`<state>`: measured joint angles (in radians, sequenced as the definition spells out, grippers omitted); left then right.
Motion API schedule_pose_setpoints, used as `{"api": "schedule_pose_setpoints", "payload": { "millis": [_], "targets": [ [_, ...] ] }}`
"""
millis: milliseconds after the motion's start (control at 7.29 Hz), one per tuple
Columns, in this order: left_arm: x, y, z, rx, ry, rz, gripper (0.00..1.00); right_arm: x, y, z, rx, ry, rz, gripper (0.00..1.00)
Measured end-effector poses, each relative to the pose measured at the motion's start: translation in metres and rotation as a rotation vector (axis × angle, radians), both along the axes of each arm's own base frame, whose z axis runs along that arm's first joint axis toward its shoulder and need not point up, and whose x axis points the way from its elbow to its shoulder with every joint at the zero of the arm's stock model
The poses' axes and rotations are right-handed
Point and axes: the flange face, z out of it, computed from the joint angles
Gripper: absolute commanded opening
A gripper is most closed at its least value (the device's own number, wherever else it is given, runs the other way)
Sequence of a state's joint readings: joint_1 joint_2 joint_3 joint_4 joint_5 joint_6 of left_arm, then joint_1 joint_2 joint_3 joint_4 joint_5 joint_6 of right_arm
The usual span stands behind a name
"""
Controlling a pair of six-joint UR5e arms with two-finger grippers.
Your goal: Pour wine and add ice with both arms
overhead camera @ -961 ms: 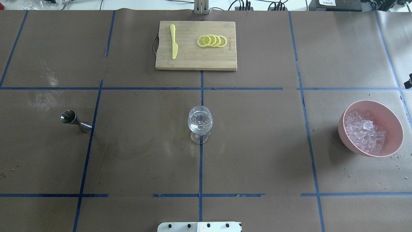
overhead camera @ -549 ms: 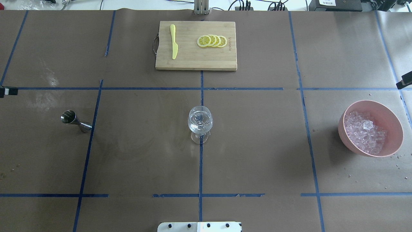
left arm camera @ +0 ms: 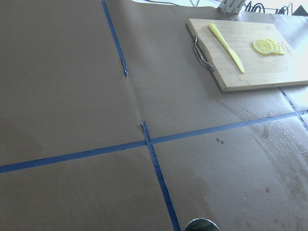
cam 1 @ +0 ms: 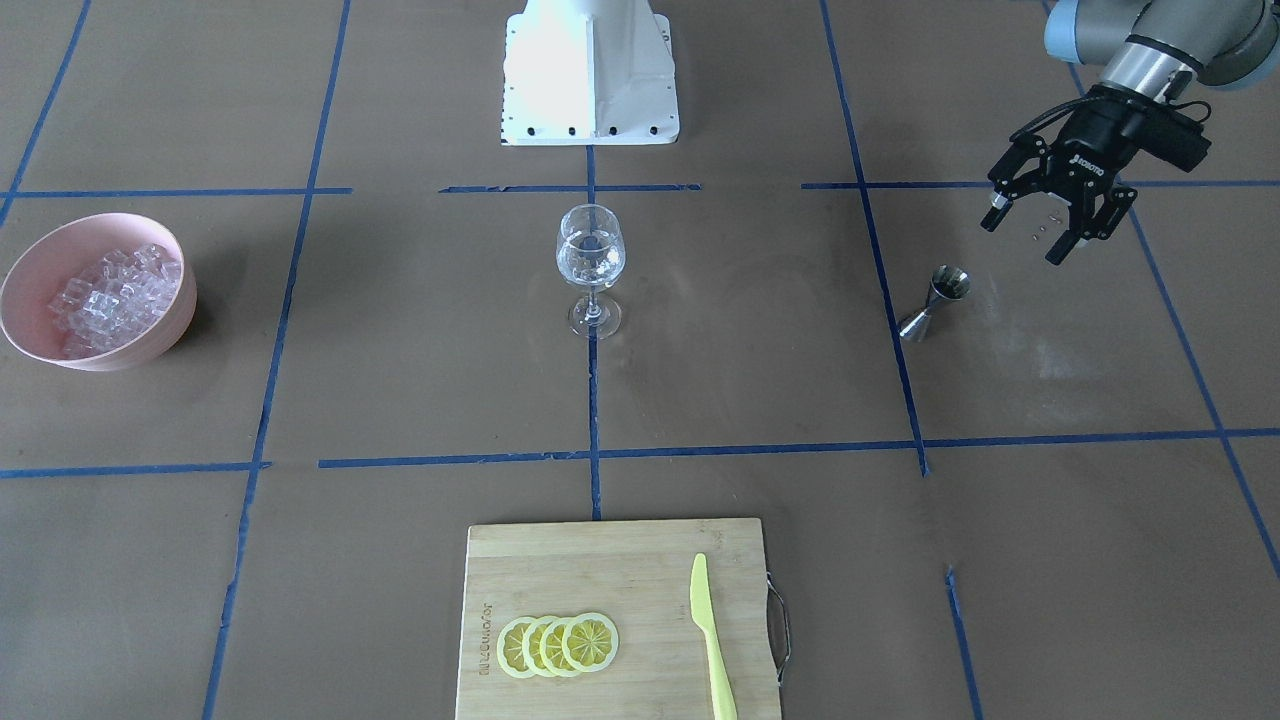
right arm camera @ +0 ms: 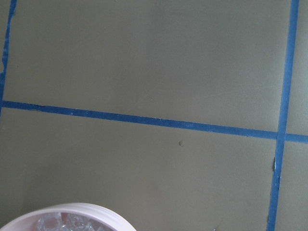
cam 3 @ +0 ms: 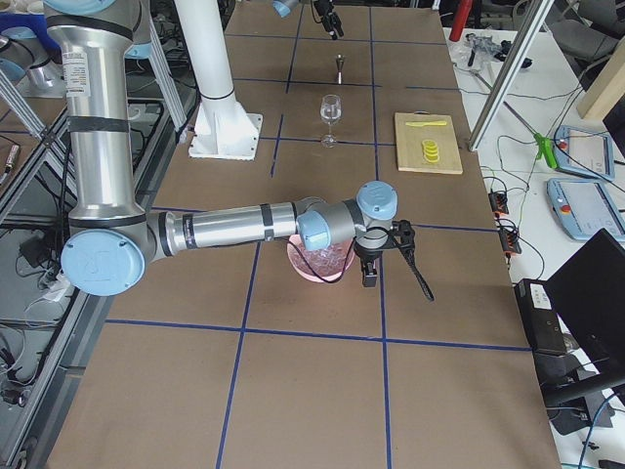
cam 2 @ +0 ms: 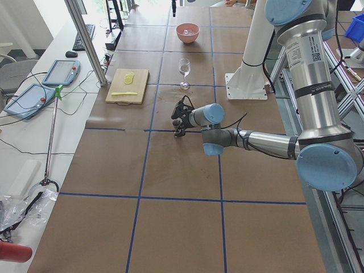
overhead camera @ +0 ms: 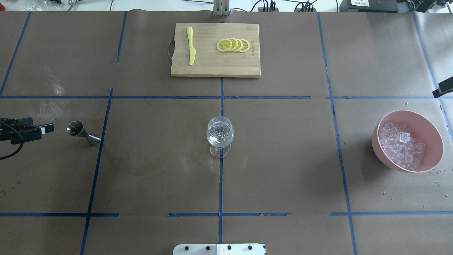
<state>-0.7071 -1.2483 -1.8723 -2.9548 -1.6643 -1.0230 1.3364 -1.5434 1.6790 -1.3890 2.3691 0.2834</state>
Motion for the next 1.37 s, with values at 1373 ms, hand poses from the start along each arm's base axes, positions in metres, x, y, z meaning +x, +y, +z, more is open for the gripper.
{"api": "schedule_pose_setpoints", "payload": {
  "millis": [1373],
  "targets": [
    [0.117,0.103,0.028,0.145,0.016,-0.479,0.99,0.0,0.0,-0.001,0.004,0.0,-0.002,1.0]
  ]
}}
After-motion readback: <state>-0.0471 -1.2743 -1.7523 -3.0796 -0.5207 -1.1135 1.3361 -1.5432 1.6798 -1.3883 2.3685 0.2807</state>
